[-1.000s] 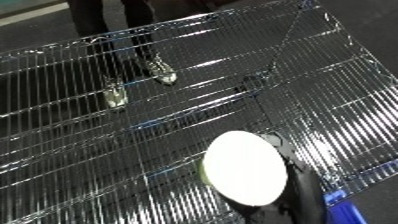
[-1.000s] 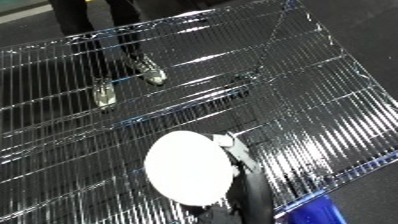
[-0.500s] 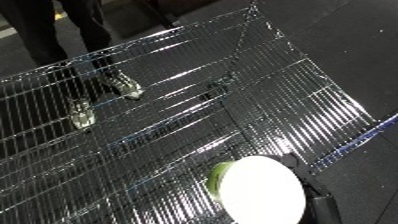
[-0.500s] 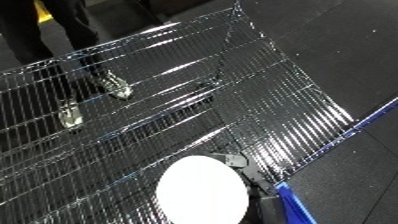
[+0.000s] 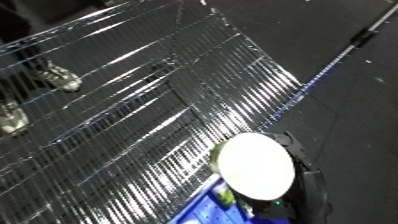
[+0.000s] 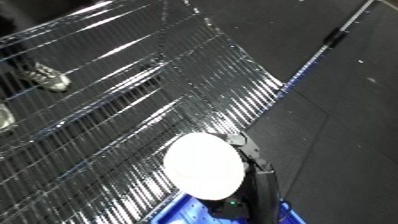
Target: Pick up the object and place it into the box
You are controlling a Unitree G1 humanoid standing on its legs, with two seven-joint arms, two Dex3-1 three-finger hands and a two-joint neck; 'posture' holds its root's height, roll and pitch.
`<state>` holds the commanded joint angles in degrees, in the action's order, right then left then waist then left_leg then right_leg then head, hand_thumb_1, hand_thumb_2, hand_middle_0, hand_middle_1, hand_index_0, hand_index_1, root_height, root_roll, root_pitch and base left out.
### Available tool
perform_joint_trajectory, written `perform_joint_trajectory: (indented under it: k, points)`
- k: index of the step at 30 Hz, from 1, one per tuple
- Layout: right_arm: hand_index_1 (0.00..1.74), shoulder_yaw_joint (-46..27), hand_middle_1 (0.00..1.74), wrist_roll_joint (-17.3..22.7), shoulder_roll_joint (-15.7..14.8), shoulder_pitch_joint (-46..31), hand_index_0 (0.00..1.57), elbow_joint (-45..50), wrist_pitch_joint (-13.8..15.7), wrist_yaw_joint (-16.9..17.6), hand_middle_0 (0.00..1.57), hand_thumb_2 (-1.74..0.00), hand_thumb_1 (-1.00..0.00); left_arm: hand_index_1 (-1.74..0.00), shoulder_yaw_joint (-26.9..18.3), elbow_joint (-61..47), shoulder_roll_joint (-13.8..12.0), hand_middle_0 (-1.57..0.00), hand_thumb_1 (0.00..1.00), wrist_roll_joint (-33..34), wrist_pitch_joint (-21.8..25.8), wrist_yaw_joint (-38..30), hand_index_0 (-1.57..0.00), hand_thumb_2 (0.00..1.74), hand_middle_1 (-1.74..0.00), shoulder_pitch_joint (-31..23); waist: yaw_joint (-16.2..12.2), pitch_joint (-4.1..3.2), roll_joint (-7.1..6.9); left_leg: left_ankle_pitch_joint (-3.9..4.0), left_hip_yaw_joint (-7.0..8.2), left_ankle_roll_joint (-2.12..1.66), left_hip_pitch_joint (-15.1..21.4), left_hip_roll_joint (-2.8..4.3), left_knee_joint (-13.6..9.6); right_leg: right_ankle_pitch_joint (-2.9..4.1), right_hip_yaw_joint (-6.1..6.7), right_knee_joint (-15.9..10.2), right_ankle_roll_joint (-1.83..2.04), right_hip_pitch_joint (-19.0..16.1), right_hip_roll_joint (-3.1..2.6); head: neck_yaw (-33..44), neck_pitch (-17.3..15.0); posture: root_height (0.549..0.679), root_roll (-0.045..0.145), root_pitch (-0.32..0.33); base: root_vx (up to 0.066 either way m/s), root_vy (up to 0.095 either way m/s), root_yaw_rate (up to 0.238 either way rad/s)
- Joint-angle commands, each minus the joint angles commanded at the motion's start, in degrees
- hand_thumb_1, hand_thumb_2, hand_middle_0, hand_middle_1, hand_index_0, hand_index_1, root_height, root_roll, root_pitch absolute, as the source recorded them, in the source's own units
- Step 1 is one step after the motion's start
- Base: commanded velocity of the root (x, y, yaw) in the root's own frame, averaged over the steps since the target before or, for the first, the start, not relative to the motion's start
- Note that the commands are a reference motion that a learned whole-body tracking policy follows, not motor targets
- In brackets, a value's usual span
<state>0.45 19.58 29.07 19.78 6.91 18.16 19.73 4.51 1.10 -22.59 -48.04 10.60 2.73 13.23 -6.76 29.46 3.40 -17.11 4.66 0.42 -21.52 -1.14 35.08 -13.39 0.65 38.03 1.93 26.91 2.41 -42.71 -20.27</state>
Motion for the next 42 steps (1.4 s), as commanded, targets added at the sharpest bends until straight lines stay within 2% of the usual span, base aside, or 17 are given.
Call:
perform_joint_trajectory:
  k: [3,7,16,21,32,42]
  points:
    - [1.39,-3.0,1.39,0.6,1.4,-3.9,1.26,-0.8,1.0,-0.8,1.26,-1.39,-0.80,-1.74,-0.4,-0.3,1.2,-1.57,1.00,-0.7,1.5,-0.1,-1.57,1.74,-1.74,-2.0,-1.7,0.14,1.32,0.02,1.02,-0.12,1.3,-0.01,-0.9,-0.40,1.07,-0.2,-0.14,-0.3,-0.03,-1.5,-1.0,0.651,0.080,0.064,0.026,0.176,-0.209]
    - [1.39,-6.1,1.39,1.0,2.3,-8.3,1.26,-2.4,1.6,-0.9,1.26,-1.39,-0.80,-1.74,-0.6,-0.4,1.9,-1.57,1.00,-1.6,2.9,0.5,-1.57,1.74,-1.74,-3.8,-3.2,0.26,2.36,-0.04,1.85,-0.16,2.2,-0.14,-1.5,-0.66,1.89,-0.4,-0.21,-0.4,-0.11,-2.8,-2.0,0.651,0.087,0.064,0.009,0.094,-0.102]
    - [1.39,-8.6,1.39,4.0,2.8,-13.3,1.26,-7.7,5.1,-1.1,1.26,-1.39,-0.80,-1.74,-0.4,0.0,2.1,-1.57,1.00,-2.0,4.2,1.1,-1.57,1.74,-1.74,-4.4,-4.6,0.34,3.07,-0.04,2.50,0.01,2.3,-0.43,-2.2,-0.55,2.65,-0.7,-0.29,0.6,-0.67,-3.9,-1.7,0.651,0.094,0.079,-0.021,0.011,-0.014]
    - [0.96,-9.1,0.96,6.3,3.2,-13.1,0.86,-10.9,7.5,-2.7,0.86,-0.96,-0.55,-1.74,0.0,0.5,2.0,-1.57,1.00,-2.1,4.1,1.3,-1.57,1.74,-1.74,-3.7,-4.6,0.34,3.41,-0.02,2.23,-0.07,2.3,-0.71,-2.3,-0.62,2.68,-0.7,-0.34,0.7,-0.73,-4.9,-1.7,0.651,0.097,0.081,-0.009,-0.012,0.017]
    - [0.00,-9.2,0.00,7.6,3.7,-12.4,0.00,-14.1,8.5,-3.8,0.00,0.00,0.00,-1.74,0.5,0.6,2.1,-1.57,1.00,-2.5,3.6,0.8,-1.57,1.74,-1.74,-3.0,-4.3,0.34,4.00,0.42,1.58,-0.26,2.3,-1.11,-2.6,-0.79,2.64,-0.3,-0.51,0.8,-0.64,-5.3,-2.7,0.652,0.101,0.083,0.006,-0.004,0.031]
    - [0.00,-9.1,0.00,7.0,3.1,-12.6,0.00,-13.3,7.9,-3.5,0.00,0.00,0.00,-1.74,0.5,0.8,2.3,-1.57,1.00,-2.7,3.8,0.9,-1.57,1.74,-1.74,-3.0,-4.0,0.34,3.81,1.23,1.16,-0.35,2.0,-1.14,-3.0,-0.63,2.48,-0.5,-0.58,1.0,-0.78,-3.2,-3.6,0.652,0.102,0.085,0.001,0.002,0.020]
